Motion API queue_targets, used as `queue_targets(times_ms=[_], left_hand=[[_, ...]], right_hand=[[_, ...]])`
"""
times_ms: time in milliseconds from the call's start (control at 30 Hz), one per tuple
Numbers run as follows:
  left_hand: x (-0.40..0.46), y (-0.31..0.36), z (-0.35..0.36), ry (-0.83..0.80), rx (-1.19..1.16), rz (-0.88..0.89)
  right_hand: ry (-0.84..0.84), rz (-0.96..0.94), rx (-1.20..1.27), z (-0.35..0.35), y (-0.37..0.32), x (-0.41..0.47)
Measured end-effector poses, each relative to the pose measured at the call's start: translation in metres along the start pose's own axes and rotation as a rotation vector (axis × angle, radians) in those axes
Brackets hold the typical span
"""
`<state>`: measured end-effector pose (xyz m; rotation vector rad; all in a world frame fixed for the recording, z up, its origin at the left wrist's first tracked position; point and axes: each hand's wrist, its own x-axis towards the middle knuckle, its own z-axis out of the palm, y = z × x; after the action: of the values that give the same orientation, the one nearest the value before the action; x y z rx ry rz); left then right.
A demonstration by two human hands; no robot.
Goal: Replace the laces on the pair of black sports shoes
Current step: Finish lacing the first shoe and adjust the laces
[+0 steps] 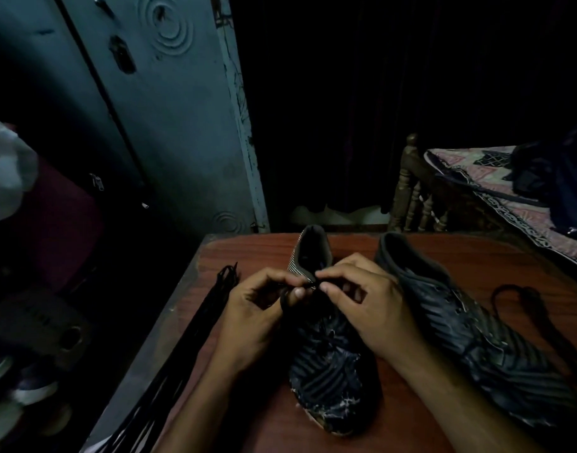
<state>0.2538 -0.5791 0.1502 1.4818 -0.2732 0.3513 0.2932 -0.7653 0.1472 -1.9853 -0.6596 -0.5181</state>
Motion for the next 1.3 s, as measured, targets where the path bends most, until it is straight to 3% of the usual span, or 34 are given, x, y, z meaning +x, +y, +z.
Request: queue_targets(times_ms=[133,300,467,600,767,1067,1300], left_hand=[[-0.001,0.000,0.004,-0.021,-0.084,-0.073],[-0.001,-0.005,0.005,-0.039,0.146,0.048],[0.001,-0.002,0.007,0.119,-0.032,-0.054],[0.007,-0.011,-0.002,0.178,0.050,-0.074],[0.008,-0.014,-0.004,0.172,0.140,-0.065],[0.000,-0.019,0.007,0.029,0.238,-0.052],[0.001,-0.023,0.009,0.025,0.201,-0.099]], right_hand=[[0.003,0.000,-0.015,-0.002,-0.002,0.001],[-0.028,-0.083,0.019,0.003,-0.006,-0.004],[0.041,0.005,-0.024,0.000,-0.004,-0.002],[-0.002,-0.014,-0.172,0.000,0.003,-0.001],[-0.159,0.035,-0.204,0.004,0.007,-0.005],[-0.107,0.097,-0.164,0.005,0.006,-0.002],[-0.086,0.158,-0.091,0.003,0.004,-0.001]])
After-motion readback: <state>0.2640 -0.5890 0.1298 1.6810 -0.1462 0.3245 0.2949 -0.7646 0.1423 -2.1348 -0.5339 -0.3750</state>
